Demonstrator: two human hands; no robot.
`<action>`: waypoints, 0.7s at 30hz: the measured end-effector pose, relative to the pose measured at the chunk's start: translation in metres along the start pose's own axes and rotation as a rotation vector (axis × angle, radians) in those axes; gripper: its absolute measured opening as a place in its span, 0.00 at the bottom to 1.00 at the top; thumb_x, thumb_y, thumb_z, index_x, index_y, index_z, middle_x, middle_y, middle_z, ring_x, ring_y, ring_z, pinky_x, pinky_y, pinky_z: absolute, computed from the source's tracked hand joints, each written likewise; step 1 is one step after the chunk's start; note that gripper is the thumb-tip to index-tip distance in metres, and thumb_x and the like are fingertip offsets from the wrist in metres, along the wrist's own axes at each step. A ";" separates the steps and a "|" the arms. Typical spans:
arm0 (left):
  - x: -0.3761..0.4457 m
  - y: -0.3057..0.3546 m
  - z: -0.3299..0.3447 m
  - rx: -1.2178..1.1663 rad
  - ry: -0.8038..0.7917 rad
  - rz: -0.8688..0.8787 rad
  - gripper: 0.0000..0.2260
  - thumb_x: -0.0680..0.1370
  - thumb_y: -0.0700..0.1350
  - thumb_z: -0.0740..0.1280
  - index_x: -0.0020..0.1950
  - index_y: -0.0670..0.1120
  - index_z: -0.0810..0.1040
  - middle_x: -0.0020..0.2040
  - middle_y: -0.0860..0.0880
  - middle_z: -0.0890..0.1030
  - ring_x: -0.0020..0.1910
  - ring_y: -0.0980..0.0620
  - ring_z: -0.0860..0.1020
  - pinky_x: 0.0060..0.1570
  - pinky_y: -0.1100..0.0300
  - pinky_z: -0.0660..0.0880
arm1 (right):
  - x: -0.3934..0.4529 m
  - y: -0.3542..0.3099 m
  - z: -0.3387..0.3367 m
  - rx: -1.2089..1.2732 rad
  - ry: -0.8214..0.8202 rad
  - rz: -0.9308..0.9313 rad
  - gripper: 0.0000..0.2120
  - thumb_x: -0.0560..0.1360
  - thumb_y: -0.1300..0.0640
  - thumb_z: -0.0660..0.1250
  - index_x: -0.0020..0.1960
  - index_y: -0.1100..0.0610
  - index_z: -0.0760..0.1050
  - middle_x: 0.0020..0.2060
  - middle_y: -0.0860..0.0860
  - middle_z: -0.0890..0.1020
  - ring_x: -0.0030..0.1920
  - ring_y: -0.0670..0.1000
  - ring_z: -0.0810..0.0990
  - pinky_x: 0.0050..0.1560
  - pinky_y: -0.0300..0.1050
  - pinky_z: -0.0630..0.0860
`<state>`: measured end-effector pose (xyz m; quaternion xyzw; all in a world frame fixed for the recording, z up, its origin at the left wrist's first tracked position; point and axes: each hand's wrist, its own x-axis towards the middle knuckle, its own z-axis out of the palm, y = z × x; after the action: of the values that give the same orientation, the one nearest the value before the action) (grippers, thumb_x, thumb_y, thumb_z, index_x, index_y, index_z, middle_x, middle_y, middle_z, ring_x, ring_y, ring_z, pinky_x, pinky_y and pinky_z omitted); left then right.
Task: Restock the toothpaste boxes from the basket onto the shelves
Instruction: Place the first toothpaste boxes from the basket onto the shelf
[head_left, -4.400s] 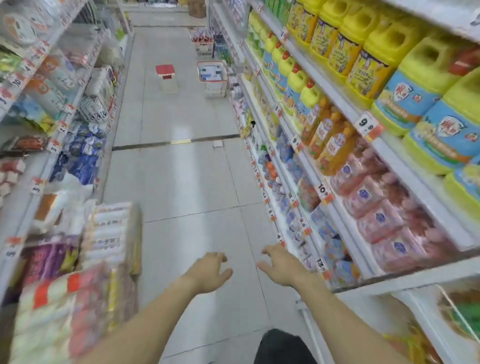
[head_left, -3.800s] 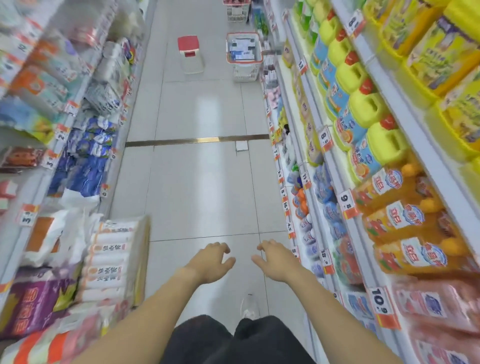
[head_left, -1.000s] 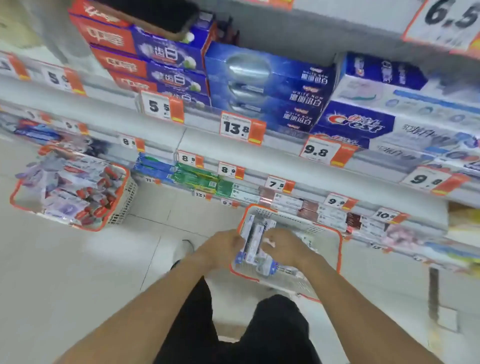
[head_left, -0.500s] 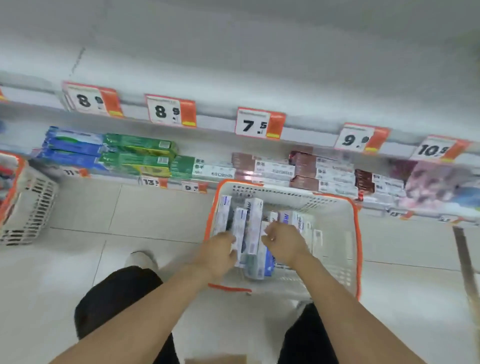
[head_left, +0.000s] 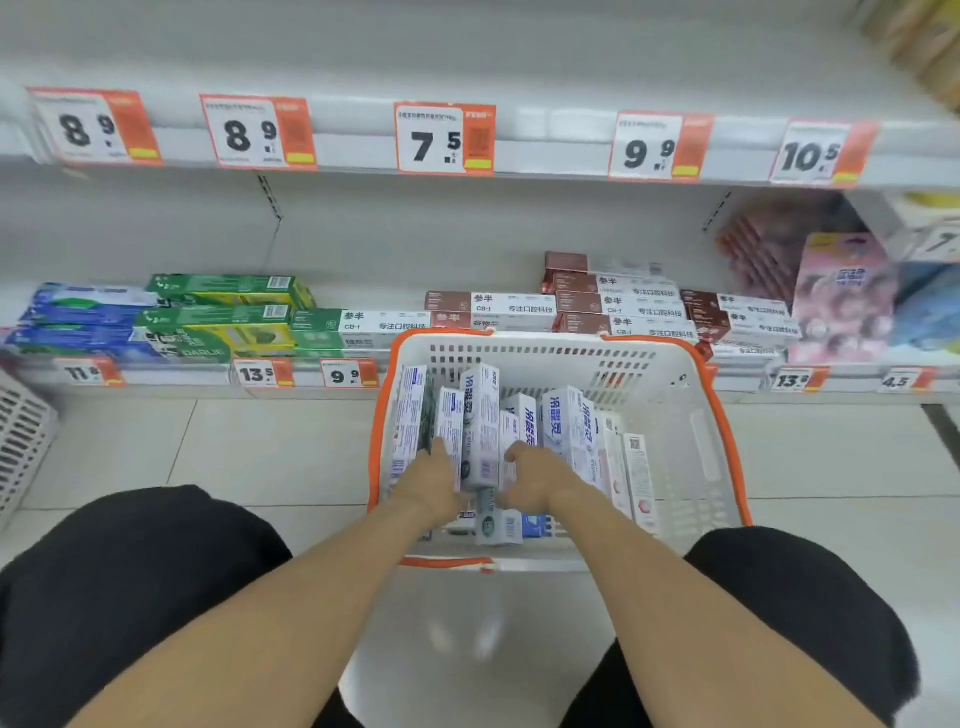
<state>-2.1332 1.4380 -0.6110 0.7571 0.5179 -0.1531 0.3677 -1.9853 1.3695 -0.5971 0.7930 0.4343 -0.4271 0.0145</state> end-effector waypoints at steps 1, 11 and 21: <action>0.000 -0.003 -0.001 -0.025 0.013 0.000 0.30 0.76 0.44 0.72 0.72 0.39 0.61 0.65 0.39 0.73 0.63 0.42 0.75 0.61 0.52 0.74 | -0.004 0.006 0.003 0.015 0.003 0.024 0.32 0.75 0.54 0.72 0.74 0.59 0.62 0.63 0.58 0.76 0.60 0.58 0.78 0.56 0.49 0.76; -0.010 -0.027 0.036 -0.032 0.043 0.020 0.43 0.74 0.49 0.74 0.80 0.48 0.49 0.74 0.38 0.64 0.68 0.38 0.72 0.67 0.46 0.72 | -0.033 0.029 0.075 0.185 0.214 0.162 0.31 0.73 0.45 0.72 0.69 0.58 0.64 0.60 0.55 0.79 0.59 0.58 0.79 0.58 0.49 0.76; -0.018 -0.027 0.040 -0.400 0.090 -0.127 0.44 0.72 0.44 0.77 0.81 0.53 0.54 0.72 0.48 0.74 0.67 0.45 0.75 0.66 0.51 0.72 | -0.010 0.021 0.076 0.246 0.243 0.174 0.38 0.67 0.45 0.79 0.67 0.60 0.65 0.61 0.57 0.73 0.58 0.57 0.78 0.53 0.47 0.75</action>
<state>-2.1585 1.4024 -0.6383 0.6407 0.6007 -0.0362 0.4769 -2.0236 1.3199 -0.6463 0.8690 0.3072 -0.3752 -0.0985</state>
